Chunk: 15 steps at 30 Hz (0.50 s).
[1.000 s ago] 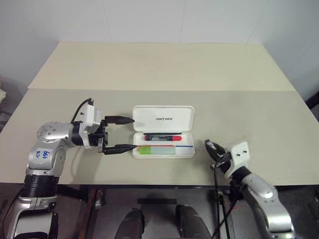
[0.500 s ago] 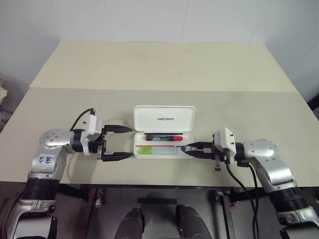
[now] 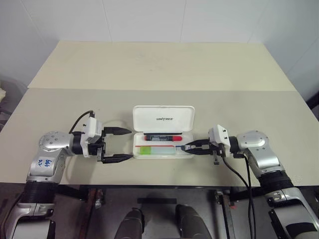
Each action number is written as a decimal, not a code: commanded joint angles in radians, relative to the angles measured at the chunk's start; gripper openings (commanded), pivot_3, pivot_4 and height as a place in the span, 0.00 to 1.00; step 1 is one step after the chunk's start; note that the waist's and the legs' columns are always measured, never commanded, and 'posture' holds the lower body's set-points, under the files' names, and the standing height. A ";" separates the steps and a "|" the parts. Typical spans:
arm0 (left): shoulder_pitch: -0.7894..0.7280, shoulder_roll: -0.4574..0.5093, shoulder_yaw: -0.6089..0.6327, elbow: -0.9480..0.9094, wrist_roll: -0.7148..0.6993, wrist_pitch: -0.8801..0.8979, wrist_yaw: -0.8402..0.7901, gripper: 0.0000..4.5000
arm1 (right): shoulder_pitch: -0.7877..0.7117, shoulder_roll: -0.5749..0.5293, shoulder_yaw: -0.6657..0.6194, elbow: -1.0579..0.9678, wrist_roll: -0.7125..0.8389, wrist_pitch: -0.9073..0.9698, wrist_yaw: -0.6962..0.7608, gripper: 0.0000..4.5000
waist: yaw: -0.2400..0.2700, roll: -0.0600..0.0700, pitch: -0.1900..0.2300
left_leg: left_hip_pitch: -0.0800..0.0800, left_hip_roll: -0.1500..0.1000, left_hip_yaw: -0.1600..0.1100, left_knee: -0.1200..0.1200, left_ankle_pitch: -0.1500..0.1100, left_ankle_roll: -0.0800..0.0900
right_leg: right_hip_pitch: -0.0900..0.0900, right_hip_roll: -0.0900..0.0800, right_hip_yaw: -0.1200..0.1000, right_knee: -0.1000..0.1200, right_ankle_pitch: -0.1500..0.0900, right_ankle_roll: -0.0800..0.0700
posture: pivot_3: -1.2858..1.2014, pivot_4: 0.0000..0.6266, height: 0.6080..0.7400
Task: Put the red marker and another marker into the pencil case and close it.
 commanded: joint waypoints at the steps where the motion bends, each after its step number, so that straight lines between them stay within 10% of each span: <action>1: 0.009 0.019 0.024 -0.025 -0.013 -0.005 0.004 1.00 | -0.015 0.015 -0.011 -0.012 0.019 0.000 0.012 0.32 | 0.000 0.000 0.000 | 0.000 0.000 0.000 0.000 0.000 0.000 | 0.000 0.000 0.000 0.000 0.000 0.000 | 0.52 0.24 1.00; 9: -0.003 0.015 0.020 -0.008 -0.007 -0.014 0.002 1.00 | 0.003 0.025 -0.017 -0.072 0.029 0.015 0.013 0.95 | 0.000 0.000 0.000 | 0.000 0.000 0.000 0.000 0.000 0.000 | 0.000 0.000 0.000 0.000 0.000 0.000 | 0.52 0.24 1.00; 15: -0.007 0.006 0.017 0.004 -0.005 -0.022 0.005 1.00 | 0.051 -0.006 -0.090 -0.176 0.074 0.054 -0.045 0.99 | 0.002 0.000 0.000 | 0.000 0.000 0.000 0.000 0.000 0.000 | 0.000 0.000 0.000 0.000 0.000 0.000 | 0.52 0.24 1.00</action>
